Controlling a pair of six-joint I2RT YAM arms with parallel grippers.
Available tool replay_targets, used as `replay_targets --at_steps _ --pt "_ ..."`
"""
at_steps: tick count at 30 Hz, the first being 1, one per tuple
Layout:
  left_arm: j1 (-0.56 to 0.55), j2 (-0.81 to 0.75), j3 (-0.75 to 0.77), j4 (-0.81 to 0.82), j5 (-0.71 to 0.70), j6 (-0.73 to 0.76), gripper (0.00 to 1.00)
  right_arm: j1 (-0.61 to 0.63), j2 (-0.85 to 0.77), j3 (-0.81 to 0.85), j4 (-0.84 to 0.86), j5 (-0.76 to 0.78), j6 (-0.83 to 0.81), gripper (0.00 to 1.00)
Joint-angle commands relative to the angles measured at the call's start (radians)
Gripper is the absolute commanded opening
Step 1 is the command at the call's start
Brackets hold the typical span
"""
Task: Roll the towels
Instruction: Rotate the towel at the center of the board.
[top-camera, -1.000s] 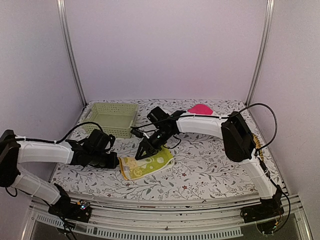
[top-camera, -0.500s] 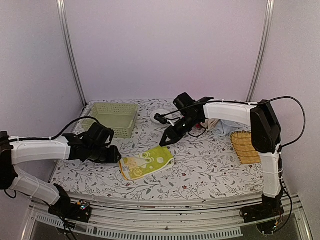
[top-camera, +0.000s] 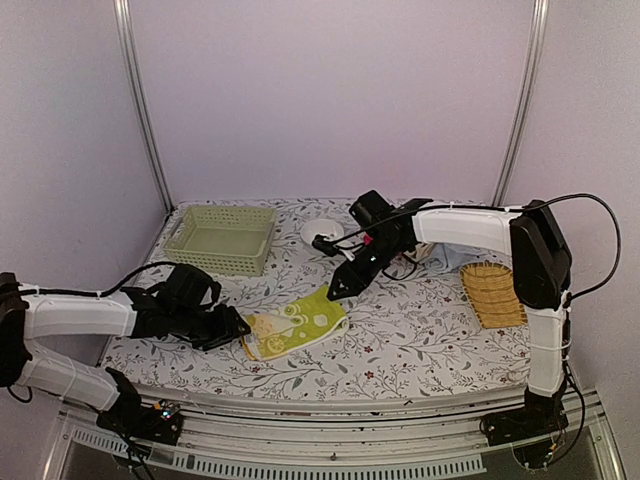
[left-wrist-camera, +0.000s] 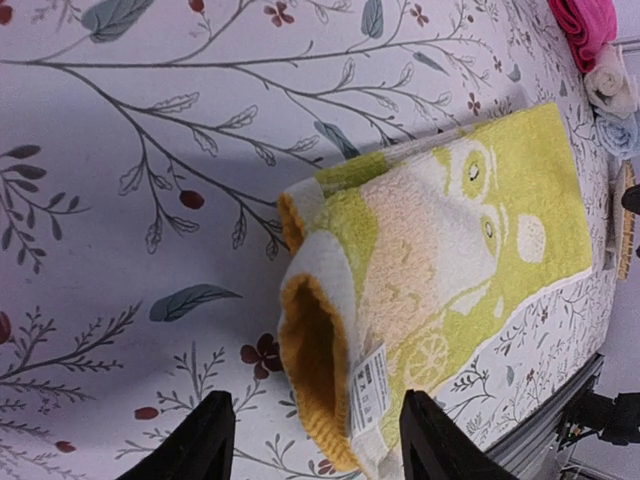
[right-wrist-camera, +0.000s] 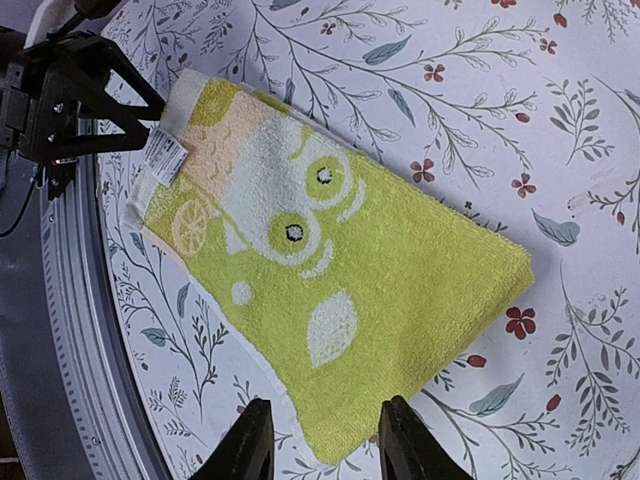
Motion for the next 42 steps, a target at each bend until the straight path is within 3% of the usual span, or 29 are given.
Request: replay_targets --at_steps 1,8,18,28,35,42 --pt "0.019 0.031 -0.033 0.142 0.099 -0.058 0.57 -0.013 0.005 -0.021 0.017 0.011 -0.020 0.39" --pt "0.029 0.122 -0.021 0.212 0.146 -0.053 0.41 -0.025 0.015 -0.031 0.019 0.008 -0.019 0.39" --pt "0.029 0.125 -0.001 0.190 0.131 -0.042 0.00 -0.026 0.046 -0.051 0.034 -0.089 -0.020 0.36" --pt "0.027 0.134 0.033 0.202 0.153 -0.007 0.00 0.009 0.042 0.012 0.036 0.039 -0.005 0.35" --pt "0.014 0.165 0.066 0.226 0.170 0.004 0.00 0.057 0.107 0.091 -0.012 0.004 -0.016 0.34" --pt "0.009 0.176 0.066 0.215 0.164 0.012 0.00 0.025 0.141 0.058 -0.032 0.066 -0.003 0.32"
